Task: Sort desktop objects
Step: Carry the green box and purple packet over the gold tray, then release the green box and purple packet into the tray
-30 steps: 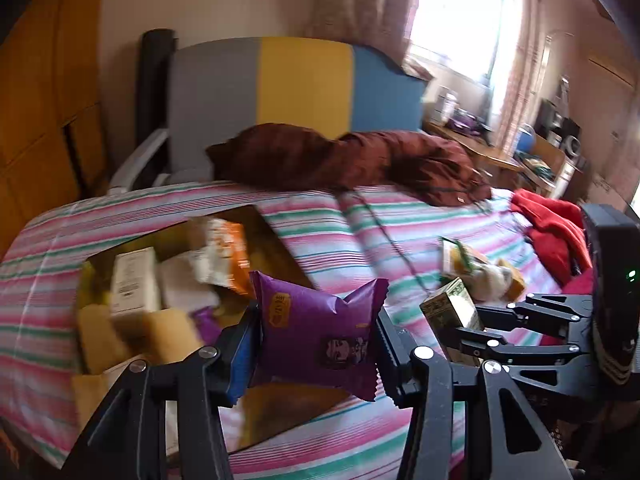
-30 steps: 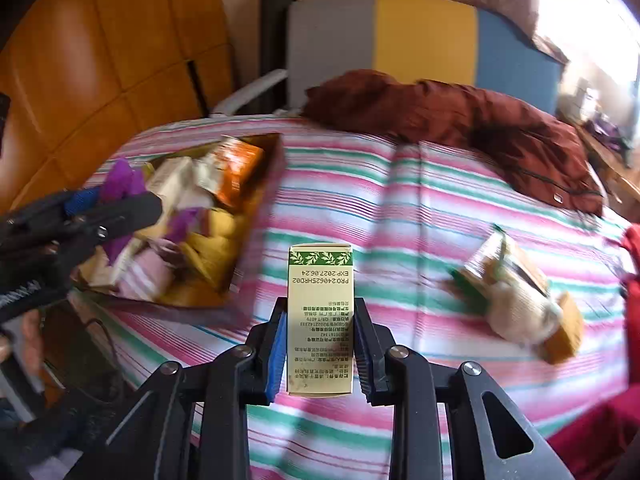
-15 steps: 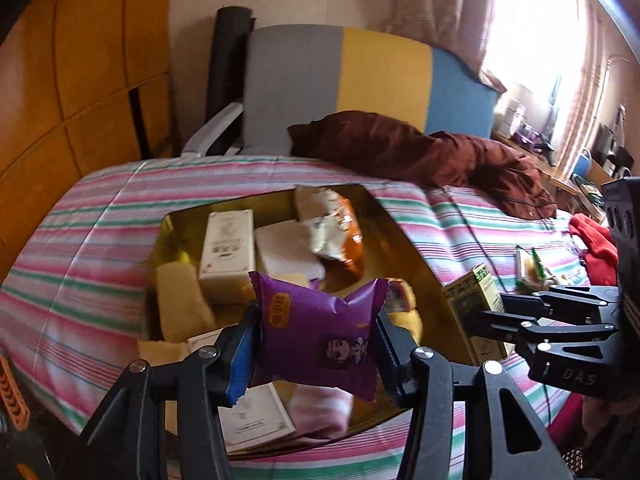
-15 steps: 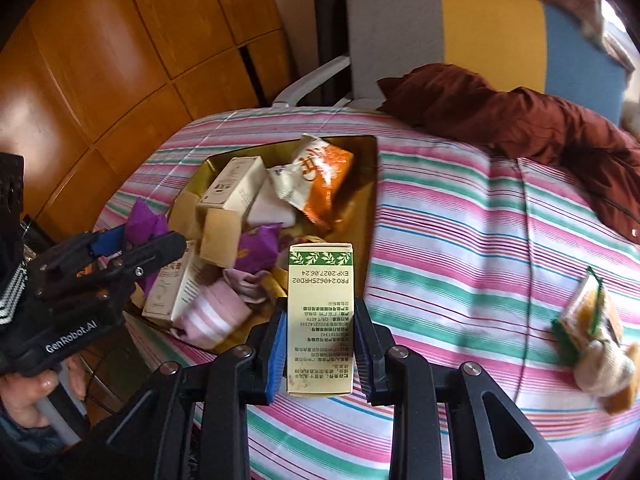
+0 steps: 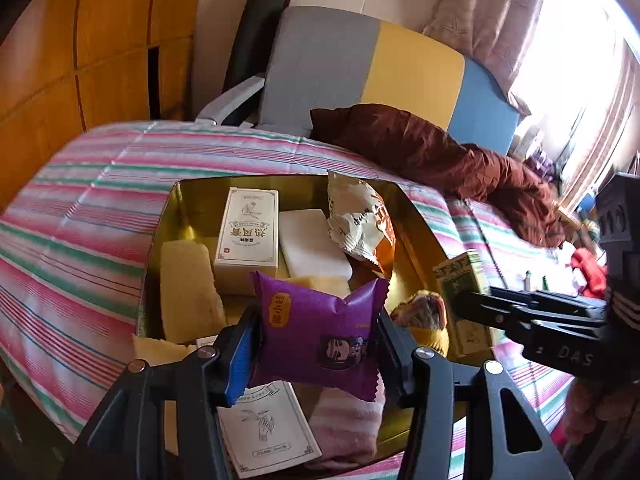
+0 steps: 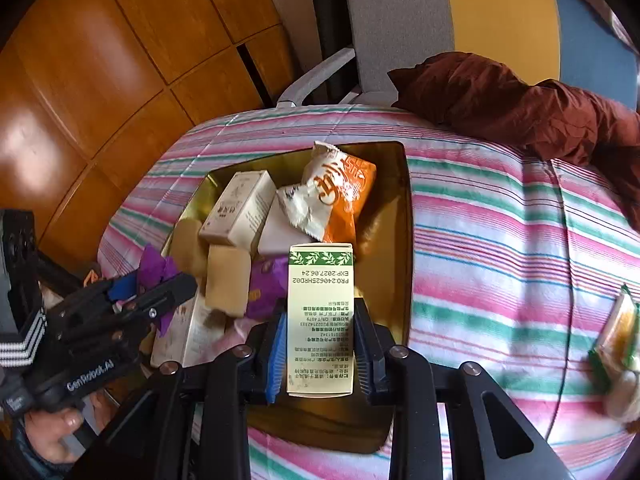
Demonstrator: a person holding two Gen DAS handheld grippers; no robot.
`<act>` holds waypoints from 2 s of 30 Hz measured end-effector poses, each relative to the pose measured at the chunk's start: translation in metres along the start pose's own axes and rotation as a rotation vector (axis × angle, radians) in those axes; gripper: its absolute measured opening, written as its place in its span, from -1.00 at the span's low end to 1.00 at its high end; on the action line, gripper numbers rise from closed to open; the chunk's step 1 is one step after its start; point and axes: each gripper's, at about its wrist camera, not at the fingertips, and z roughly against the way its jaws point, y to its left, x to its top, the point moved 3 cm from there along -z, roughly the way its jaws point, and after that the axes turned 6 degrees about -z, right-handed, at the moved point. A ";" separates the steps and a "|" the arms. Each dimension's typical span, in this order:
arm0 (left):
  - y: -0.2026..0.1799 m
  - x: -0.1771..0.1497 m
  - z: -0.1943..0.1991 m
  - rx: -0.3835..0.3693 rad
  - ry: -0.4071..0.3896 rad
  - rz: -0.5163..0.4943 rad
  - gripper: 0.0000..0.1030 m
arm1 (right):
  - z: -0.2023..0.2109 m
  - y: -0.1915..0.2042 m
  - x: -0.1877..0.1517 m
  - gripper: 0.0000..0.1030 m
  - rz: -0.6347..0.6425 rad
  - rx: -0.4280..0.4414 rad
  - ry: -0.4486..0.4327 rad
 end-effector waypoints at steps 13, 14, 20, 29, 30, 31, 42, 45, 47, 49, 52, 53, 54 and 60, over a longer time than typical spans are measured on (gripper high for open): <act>0.010 0.008 -0.009 0.036 -0.005 0.036 0.18 | -0.022 0.001 0.024 -0.38 -0.065 0.034 -0.017; 0.012 0.007 -0.010 0.036 0.001 0.050 0.20 | -0.023 0.001 0.025 -0.38 -0.078 0.049 -0.018; 0.017 0.000 -0.011 0.066 0.011 0.059 0.21 | -0.030 0.001 0.021 -0.36 -0.097 0.061 -0.007; 0.014 -0.006 0.002 0.067 -0.018 0.056 0.23 | -0.028 0.016 0.017 -0.35 -0.066 0.148 -0.024; 0.014 -0.006 0.004 0.067 -0.021 0.059 0.23 | -0.030 0.016 0.017 -0.35 -0.075 0.149 -0.021; 0.014 -0.006 0.005 0.067 -0.023 0.060 0.24 | -0.031 0.016 0.016 -0.34 -0.081 0.151 -0.020; 0.000 -0.008 0.016 0.074 -0.044 0.019 0.24 | -0.015 0.003 -0.003 -0.10 -0.090 0.095 -0.045; -0.004 -0.009 0.015 0.084 -0.036 0.005 0.24 | -0.011 -0.003 -0.008 -0.09 -0.094 0.083 -0.050; -0.008 -0.010 0.016 0.093 -0.035 -0.006 0.23 | -0.009 -0.007 -0.011 -0.06 -0.098 0.076 -0.054; -0.011 -0.009 0.018 0.102 -0.038 -0.022 0.24 | -0.006 -0.010 -0.013 -0.01 -0.101 0.067 -0.057; -0.018 -0.008 0.024 0.121 -0.053 -0.052 0.24 | -0.001 -0.014 -0.017 0.05 -0.095 0.050 -0.066; -0.021 -0.008 0.026 0.126 -0.060 -0.062 0.24 | 0.002 -0.016 -0.018 0.06 -0.093 0.043 -0.071; -0.024 -0.007 0.030 0.135 -0.072 -0.078 0.24 | 0.005 -0.018 -0.019 0.09 -0.092 0.035 -0.076; -0.044 -0.001 0.041 0.139 -0.102 -0.143 0.23 | 0.023 -0.036 -0.024 0.16 -0.092 -0.013 -0.099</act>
